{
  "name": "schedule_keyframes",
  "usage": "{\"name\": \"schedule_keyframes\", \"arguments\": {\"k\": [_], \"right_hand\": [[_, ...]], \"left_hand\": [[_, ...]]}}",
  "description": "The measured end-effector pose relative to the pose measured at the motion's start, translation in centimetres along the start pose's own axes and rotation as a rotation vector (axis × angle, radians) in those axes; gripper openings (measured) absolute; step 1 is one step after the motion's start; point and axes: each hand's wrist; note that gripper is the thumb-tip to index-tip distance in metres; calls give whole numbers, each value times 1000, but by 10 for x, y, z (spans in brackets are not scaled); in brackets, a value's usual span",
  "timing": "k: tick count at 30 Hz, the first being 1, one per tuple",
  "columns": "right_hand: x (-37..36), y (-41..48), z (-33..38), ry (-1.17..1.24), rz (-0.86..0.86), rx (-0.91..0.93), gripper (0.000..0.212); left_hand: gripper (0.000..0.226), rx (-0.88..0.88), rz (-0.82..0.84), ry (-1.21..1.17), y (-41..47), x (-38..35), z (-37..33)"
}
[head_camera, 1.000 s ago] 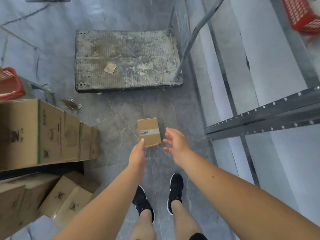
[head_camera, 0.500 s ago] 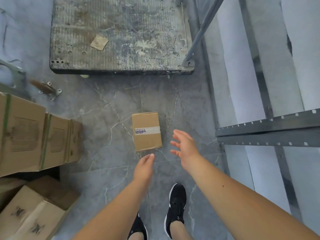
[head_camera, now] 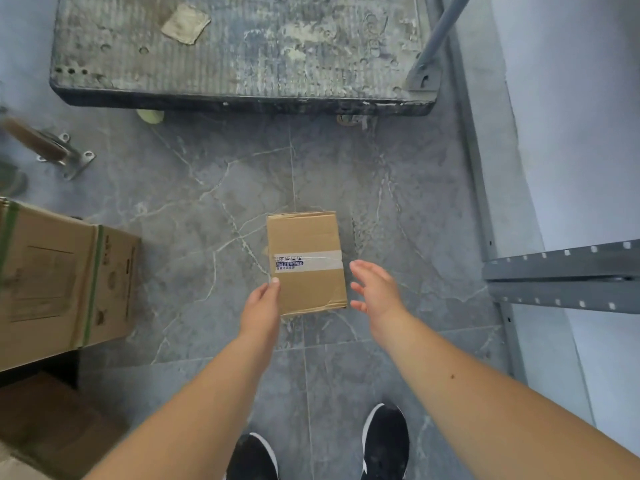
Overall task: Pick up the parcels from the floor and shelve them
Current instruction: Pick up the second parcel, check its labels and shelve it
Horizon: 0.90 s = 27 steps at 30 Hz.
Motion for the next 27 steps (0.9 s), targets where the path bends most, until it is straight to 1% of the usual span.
{"name": "schedule_keyframes", "arguments": {"k": [3,5,9,11,13,14,16,17,18,20,22,24,27], "right_hand": [[-9,27,-17,-8,1,13,40],[-13,42,-24,-16,2,27,49],[-23,67,-36,-30,39,64,57],[-27,77,-46,-26,30,62,59],[-27,85,-53,-24,26,52,51],[-27,87,-55,-23,42,48,40],[-28,90,-60,-19,76,41,17],[-29,90,-61,-11,73,42,17],[-30,89,-61,-10,68,45,22],[-33,86,-59,-10,41,45,26],[-37,81,-58,15,-4,29,23],[-40,72,-55,32,-49,17,19],[-39,58,-43,39,-66,24,17]], "left_hand": [[51,-17,-23,-35,33,-8,-8],[54,-22,-35,-37,52,-13,-9],[63,-47,-81,33,83,-18,-2],[65,-42,-75,32,93,-20,2],[67,-35,-40,29,97,-22,5],[72,-41,-12,37,97,-23,5],[95,-89,22,66,103,-21,10],[103,-102,34,65,108,-20,13],[103,-101,43,67,113,-20,16],[95,-98,62,71,110,-20,15],[86,-77,71,59,97,-22,13],[72,-80,65,26,85,-23,13],[68,-105,41,5,67,-26,13]]}}
Point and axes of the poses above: each hand's wrist, its own y-axis towards the middle knuckle, its own x-axis out of the back of the hand, z = x × y, and after that the axes turned 12 degrees about x, right-handed
